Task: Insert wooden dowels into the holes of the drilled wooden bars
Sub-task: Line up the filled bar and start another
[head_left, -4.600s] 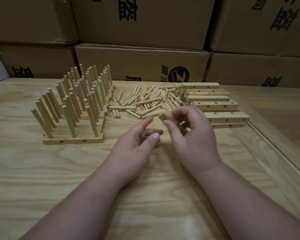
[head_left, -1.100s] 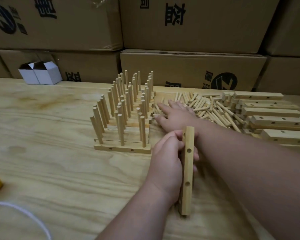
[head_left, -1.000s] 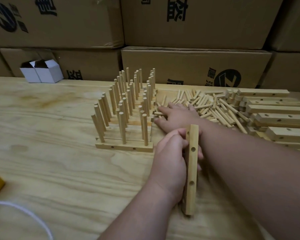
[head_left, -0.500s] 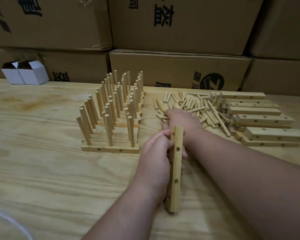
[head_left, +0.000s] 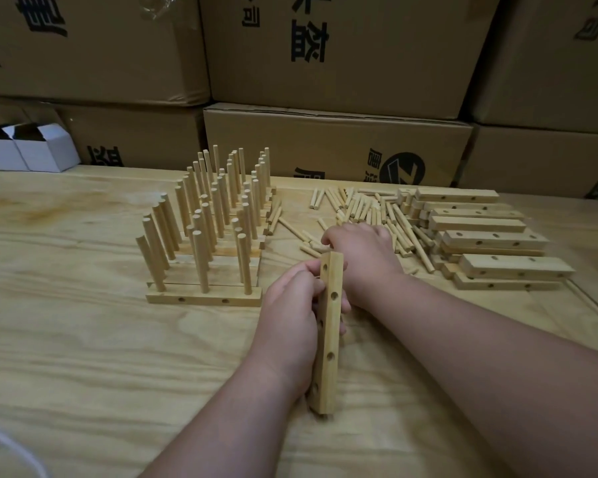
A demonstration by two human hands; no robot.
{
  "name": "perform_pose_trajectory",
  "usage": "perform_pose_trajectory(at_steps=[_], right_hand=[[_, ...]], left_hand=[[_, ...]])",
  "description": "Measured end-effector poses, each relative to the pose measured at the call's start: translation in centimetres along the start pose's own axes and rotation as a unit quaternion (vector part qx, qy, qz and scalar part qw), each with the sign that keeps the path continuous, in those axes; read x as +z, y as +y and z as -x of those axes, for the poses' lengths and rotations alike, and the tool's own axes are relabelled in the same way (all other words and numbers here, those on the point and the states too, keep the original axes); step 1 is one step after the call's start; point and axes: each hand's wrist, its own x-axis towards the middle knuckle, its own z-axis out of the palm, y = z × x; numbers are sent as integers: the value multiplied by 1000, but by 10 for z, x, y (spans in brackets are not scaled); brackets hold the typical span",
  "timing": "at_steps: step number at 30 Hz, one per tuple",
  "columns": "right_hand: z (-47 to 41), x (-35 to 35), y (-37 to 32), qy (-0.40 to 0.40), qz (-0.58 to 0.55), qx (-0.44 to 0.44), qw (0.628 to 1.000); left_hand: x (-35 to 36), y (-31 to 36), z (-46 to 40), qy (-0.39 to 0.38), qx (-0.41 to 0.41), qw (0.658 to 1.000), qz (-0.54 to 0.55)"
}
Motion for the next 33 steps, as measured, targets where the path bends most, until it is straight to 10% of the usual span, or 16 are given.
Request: perform_pose_trajectory(at_steps=[13, 25, 33], right_hand=[[-5, -3, 10, 24, 121, 27, 992], [-4, -17, 42, 178, -93, 106, 974], [93, -14, 26, 177, -432, 156, 871]], left_hand=[[0, 3, 1, 10, -9, 1000, -21], [2, 5, 2, 29, -26, 999, -8], [2, 4, 1, 12, -18, 999, -41]])
